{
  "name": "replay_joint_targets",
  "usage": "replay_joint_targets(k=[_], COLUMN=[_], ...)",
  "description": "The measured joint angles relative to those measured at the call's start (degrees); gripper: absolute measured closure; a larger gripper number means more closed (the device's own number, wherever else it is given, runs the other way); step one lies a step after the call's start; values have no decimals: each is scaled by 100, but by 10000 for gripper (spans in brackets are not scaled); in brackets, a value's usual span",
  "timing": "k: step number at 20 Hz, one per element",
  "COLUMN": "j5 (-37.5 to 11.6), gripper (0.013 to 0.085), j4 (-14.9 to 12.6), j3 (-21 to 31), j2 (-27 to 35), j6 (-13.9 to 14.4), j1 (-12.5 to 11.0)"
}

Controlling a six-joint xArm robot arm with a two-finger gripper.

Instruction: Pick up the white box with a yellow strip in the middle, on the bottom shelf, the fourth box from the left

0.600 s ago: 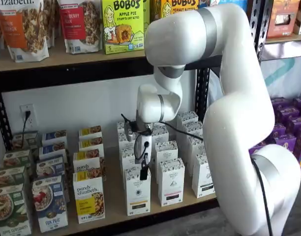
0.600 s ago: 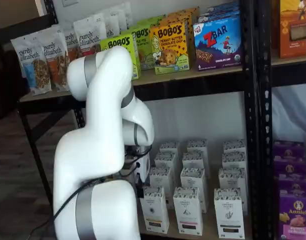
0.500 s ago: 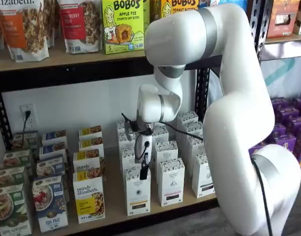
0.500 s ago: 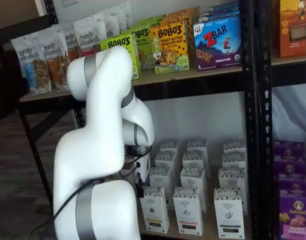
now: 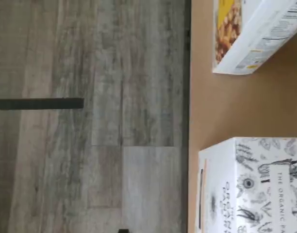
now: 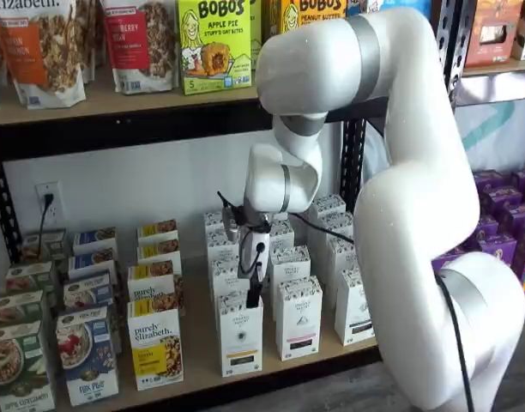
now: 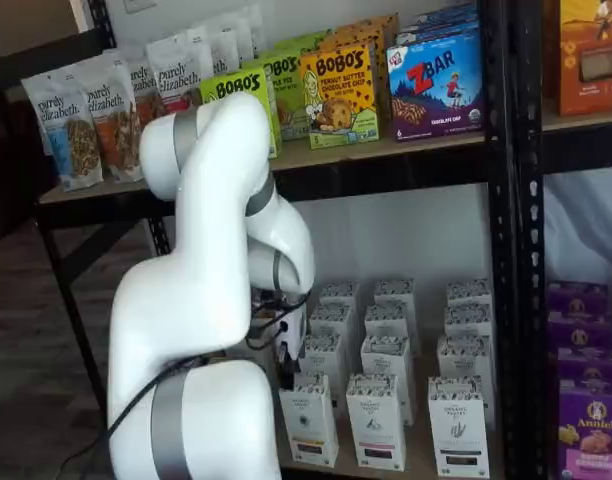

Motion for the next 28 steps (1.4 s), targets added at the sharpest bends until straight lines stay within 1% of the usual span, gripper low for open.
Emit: replay_joint_targets(k=[3,9,19,21,24,26,28], j5=[-158,-228,-216,-251,-309,-280,-231], gripper=[130,130,130,130,130,130,130], j4=[70,22,-163,-124,53,39,-47], j3=[-50,-279,-733,-817,-882,-967,-1057], j2=[94,341,810,913,993,1053,1111], j6=[-61,-64,-23,-81,-268,-280,-219], j1=[10,-32,-153,-173,-201,-231,-251])
